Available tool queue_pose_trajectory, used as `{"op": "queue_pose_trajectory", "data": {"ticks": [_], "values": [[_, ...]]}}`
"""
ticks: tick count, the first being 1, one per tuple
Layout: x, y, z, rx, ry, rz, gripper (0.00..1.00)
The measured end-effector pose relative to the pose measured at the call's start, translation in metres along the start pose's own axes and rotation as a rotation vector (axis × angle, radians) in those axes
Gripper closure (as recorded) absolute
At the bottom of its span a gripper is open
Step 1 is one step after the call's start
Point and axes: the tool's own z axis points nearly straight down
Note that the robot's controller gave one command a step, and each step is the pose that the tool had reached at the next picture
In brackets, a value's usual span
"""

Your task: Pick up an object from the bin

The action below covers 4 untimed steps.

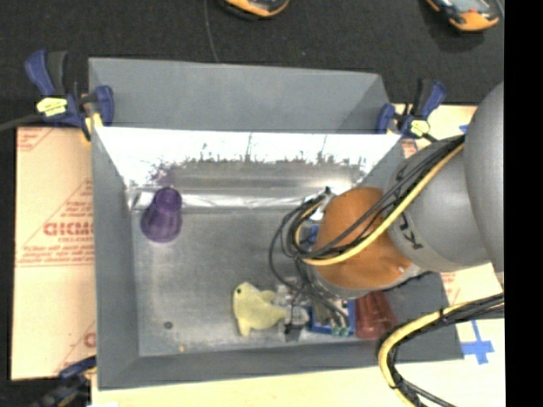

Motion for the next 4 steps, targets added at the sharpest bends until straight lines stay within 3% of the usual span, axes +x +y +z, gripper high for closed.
{"op": "queue_pose_trajectory", "data": {"ticks": [3,4], "values": [[-0.004,-0.002,-0.023,-0.001,-0.004,-0.015,1.00],[-0.002,-0.004,-0.081,0.000,0.003,-0.006,1.00]]}}
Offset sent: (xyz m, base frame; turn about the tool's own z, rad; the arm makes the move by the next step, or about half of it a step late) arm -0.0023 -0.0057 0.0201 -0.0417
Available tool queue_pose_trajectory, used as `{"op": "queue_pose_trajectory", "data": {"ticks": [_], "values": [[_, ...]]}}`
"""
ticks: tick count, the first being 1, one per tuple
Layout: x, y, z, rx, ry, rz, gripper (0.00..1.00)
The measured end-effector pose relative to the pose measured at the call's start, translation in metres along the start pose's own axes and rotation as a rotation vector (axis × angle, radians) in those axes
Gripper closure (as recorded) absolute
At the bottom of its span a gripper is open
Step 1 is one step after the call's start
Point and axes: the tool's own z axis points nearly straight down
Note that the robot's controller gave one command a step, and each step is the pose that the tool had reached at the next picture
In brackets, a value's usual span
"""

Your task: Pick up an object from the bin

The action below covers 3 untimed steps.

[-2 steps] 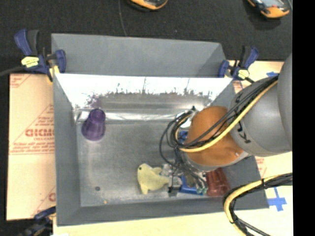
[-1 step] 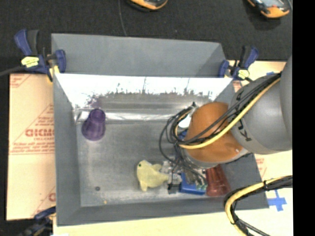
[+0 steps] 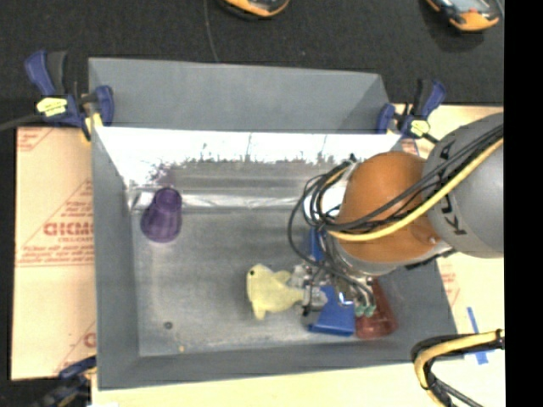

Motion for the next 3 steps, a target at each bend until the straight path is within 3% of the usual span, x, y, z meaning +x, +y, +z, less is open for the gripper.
{"op": "queue_pose_trajectory", "data": {"ticks": [1,2,3], "values": [[-0.003,0.001,-0.031,0.000,-0.010,0.004,1.00],[-0.013,0.005,0.033,0.001,-0.014,-0.107,1.00],[-0.006,0.001,0.011,-0.001,0.001,-0.117,1.00]]}}
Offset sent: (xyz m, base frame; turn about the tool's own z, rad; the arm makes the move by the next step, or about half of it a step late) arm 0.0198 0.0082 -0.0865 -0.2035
